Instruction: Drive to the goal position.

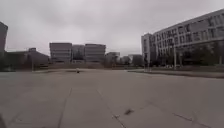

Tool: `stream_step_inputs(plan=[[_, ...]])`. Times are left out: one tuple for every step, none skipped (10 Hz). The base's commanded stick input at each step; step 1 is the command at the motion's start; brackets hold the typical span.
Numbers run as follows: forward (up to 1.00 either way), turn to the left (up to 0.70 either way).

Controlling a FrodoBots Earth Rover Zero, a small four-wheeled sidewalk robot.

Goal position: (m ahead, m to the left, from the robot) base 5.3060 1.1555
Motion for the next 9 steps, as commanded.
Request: stream_step_inputs(plan=[[0.7,0.0],[0.7,0.0],[0.7,0.0],[0.7,0.0],[0.7,0.0],[0.7,0.0],[0.7,0.0],[0.7,0.0],[0.7,0.0]])
